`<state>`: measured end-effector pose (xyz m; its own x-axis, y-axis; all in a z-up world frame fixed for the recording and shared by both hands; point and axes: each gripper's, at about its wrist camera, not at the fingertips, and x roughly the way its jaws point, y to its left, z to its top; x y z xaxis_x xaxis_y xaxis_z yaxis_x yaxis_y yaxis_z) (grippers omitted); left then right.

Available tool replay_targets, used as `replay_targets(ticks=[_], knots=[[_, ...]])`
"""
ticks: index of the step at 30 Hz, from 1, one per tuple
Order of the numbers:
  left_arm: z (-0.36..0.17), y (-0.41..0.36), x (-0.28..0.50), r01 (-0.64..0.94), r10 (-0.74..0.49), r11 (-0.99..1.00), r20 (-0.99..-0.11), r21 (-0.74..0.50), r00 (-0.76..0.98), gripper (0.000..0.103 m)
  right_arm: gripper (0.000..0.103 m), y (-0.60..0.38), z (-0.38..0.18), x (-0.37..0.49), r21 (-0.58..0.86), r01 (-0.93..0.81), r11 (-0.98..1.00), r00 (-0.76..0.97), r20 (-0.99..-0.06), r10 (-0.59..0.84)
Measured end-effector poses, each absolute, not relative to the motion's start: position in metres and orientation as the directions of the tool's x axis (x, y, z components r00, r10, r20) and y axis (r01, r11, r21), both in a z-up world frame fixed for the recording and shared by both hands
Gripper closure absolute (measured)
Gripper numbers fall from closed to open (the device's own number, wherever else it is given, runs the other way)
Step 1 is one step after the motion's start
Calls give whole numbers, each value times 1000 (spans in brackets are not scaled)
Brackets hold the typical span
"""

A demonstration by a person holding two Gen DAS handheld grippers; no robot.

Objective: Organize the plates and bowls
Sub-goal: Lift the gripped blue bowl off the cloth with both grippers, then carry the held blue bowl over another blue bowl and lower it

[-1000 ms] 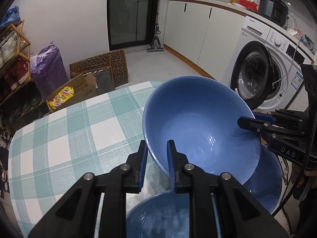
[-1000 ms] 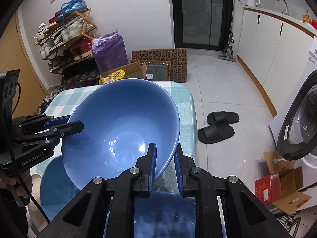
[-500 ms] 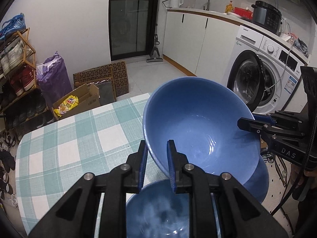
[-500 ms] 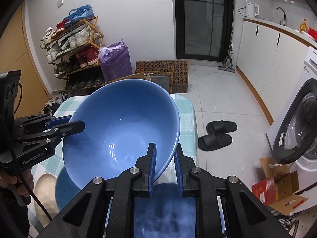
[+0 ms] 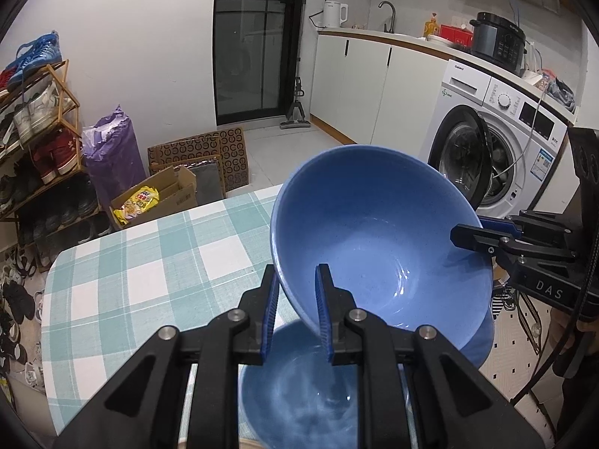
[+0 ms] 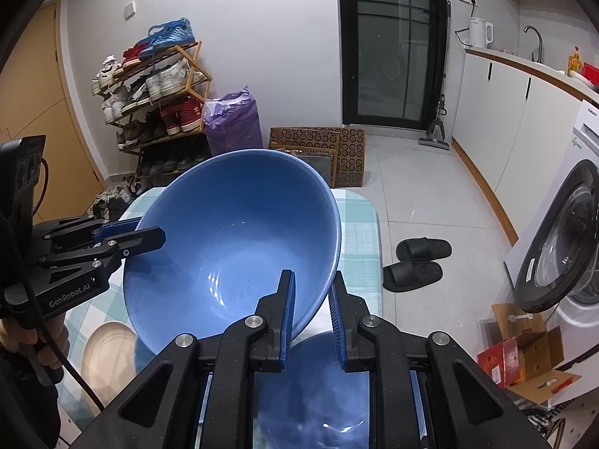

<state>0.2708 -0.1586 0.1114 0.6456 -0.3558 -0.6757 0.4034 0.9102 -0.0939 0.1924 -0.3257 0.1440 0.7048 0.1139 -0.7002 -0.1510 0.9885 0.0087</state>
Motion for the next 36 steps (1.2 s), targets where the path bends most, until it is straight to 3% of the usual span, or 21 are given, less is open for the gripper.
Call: replay_targets(ticks=[36], knots=[[90, -122, 221, 352, -299, 933, -708, -75, 640, 85, 84, -272, 119, 143, 34, -219, 975, 660, -731, 174]])
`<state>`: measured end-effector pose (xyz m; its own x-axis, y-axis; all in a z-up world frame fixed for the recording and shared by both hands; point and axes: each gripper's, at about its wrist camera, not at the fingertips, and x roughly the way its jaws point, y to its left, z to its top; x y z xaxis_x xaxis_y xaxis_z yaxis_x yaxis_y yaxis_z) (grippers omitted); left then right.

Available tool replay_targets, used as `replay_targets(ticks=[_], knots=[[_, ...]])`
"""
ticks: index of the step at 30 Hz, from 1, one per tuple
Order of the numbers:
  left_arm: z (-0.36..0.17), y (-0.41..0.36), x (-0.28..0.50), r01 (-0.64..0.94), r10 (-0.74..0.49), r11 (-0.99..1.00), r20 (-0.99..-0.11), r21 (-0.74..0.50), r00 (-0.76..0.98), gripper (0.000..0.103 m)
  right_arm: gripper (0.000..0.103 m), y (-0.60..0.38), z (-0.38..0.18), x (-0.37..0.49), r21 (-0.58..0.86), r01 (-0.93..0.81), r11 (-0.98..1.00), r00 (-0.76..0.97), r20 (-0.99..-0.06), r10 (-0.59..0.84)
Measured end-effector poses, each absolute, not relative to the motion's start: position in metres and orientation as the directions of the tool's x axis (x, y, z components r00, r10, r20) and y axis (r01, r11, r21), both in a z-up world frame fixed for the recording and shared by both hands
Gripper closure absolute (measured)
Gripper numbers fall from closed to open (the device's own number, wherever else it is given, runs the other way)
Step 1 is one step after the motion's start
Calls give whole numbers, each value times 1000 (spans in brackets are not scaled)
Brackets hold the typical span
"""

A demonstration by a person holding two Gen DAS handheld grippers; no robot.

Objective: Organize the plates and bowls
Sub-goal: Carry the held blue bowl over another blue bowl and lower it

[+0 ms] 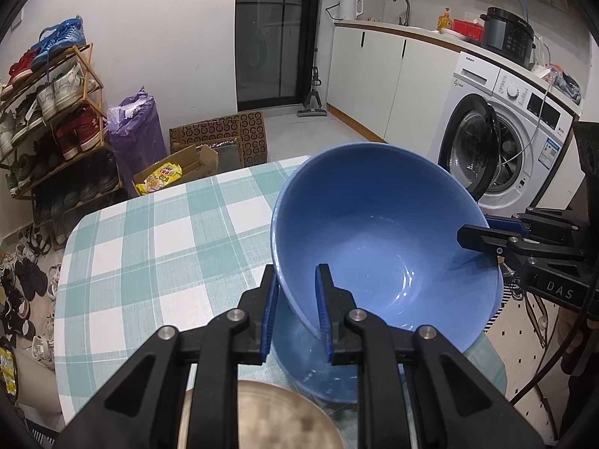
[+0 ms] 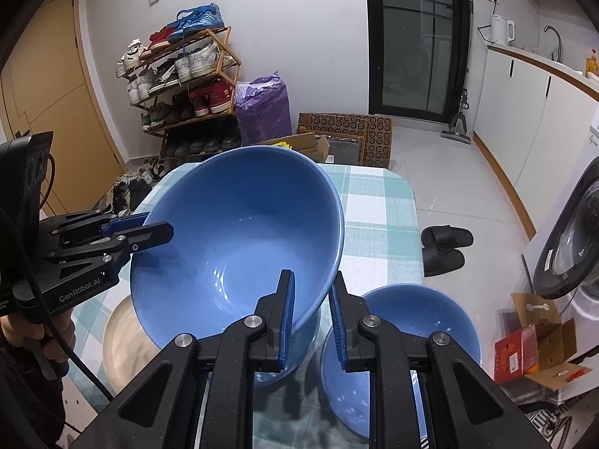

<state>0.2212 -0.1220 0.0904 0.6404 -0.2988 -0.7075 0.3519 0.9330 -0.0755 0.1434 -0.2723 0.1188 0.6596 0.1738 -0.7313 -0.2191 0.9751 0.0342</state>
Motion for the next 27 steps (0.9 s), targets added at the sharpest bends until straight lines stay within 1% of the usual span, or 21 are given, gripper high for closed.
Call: replay_targets(ticks=[27], knots=[[47, -109, 218, 324, -269, 942, -762, -81, 589, 85, 84, -247, 72, 147, 37, -242, 970, 581, -795, 176]])
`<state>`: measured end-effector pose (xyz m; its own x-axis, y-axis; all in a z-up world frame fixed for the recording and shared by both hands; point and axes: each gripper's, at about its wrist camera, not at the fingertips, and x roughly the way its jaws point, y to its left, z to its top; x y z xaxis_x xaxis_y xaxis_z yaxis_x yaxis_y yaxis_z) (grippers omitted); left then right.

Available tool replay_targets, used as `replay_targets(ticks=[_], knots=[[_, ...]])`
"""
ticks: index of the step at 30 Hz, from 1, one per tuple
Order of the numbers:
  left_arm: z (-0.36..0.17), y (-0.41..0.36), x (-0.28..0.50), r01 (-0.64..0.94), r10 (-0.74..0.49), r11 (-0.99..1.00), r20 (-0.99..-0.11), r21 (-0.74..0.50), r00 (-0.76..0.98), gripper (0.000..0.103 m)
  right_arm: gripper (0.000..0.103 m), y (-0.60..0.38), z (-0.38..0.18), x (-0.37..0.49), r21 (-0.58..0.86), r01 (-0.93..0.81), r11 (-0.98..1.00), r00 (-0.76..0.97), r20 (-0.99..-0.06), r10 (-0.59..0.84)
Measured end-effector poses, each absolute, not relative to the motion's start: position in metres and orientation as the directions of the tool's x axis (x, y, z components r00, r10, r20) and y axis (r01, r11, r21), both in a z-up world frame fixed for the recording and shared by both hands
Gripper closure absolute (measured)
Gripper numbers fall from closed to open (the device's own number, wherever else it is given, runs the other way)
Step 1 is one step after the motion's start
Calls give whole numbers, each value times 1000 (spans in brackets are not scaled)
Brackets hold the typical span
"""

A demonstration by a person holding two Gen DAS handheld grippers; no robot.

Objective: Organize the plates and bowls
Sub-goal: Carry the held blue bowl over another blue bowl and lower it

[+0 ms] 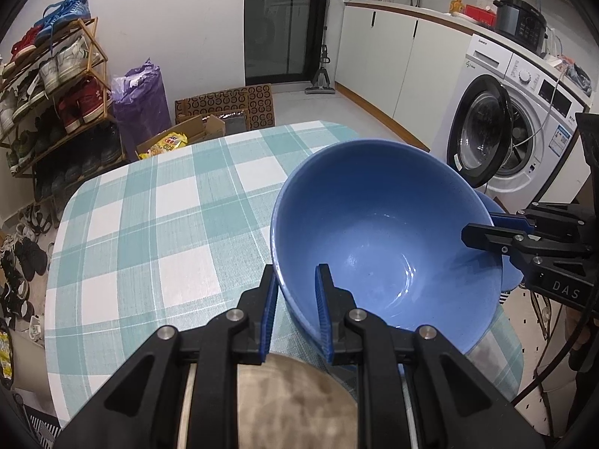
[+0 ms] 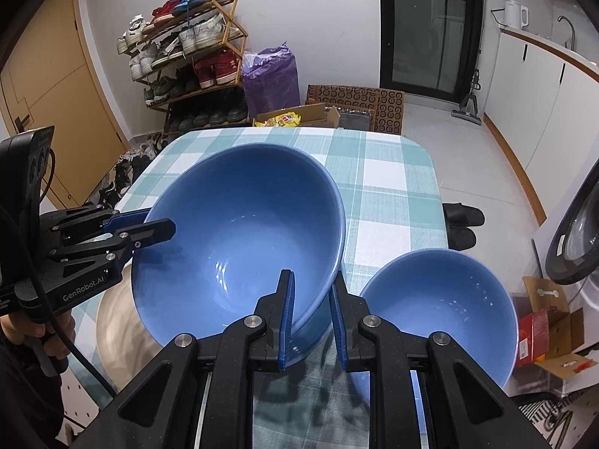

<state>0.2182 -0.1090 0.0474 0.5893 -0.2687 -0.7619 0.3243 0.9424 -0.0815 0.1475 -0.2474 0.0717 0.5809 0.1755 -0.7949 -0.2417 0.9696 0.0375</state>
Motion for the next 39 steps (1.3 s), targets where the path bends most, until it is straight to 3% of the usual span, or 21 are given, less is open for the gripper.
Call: replay_targets(ticks=[15, 39], knots=[[31, -110, 221, 322, -248, 945, -782, -64, 572, 85, 84, -247, 49, 151, 43, -238, 970, 557, -812, 172], [13, -117, 222, 331, -208, 944, -807, -16, 553, 85, 84, -235, 30, 150, -78, -249, 965, 550, -832, 74]])
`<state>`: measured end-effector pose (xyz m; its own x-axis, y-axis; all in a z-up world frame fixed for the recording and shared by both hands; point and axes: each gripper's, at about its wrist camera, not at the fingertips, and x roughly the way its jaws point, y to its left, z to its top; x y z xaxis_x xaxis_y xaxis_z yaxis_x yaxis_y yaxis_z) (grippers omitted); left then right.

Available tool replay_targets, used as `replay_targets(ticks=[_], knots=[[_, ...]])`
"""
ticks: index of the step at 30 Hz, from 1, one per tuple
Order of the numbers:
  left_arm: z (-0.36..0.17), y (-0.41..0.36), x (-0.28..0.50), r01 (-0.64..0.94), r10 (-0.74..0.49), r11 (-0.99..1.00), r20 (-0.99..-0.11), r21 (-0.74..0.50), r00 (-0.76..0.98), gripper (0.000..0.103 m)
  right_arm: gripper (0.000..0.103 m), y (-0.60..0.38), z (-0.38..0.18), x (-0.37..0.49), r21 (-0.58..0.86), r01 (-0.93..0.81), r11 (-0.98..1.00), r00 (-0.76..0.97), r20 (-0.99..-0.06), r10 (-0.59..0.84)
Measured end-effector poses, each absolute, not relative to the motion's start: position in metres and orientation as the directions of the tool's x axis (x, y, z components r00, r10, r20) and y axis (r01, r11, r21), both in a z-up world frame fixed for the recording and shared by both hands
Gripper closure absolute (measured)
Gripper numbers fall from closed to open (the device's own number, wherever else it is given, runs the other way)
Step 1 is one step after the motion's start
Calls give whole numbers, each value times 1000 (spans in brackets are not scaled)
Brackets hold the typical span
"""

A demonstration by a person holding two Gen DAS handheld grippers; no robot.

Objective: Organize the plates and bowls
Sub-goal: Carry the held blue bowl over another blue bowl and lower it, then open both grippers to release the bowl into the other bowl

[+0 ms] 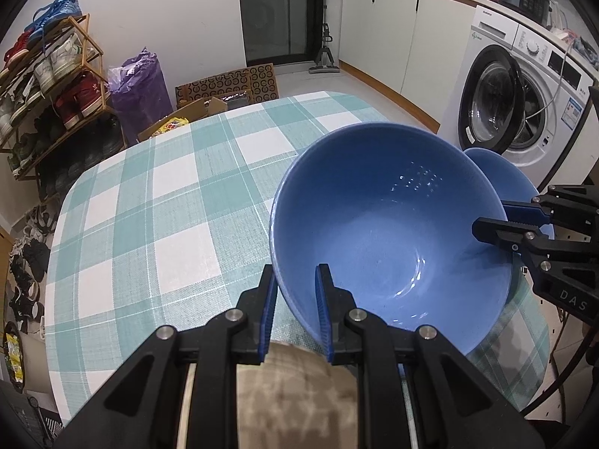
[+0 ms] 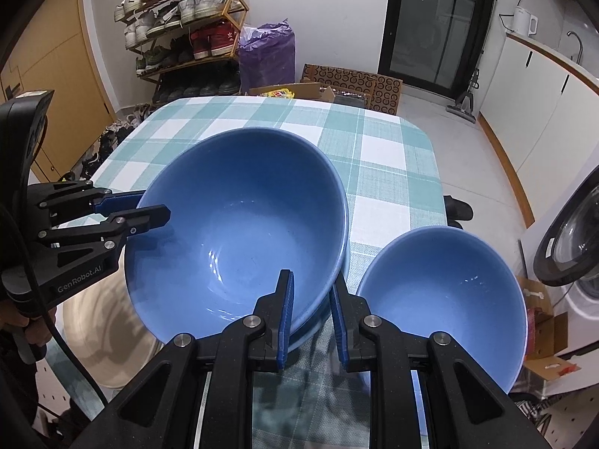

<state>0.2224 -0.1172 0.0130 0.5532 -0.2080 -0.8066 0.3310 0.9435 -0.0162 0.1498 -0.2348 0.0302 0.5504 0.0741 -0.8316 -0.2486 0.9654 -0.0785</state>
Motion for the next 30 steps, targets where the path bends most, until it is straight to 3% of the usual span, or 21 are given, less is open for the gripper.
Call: replay_targets(ticks=[21, 30], knots=[[3, -121, 224, 353, -215, 935, -824, -20, 524, 83, 79, -232, 18, 152, -153, -246, 957, 553, -833, 9], [6, -118, 223, 356, -227, 934, -814, -26, 535, 82, 63, -233, 25, 151, -150, -242, 959, 574, -819, 17]])
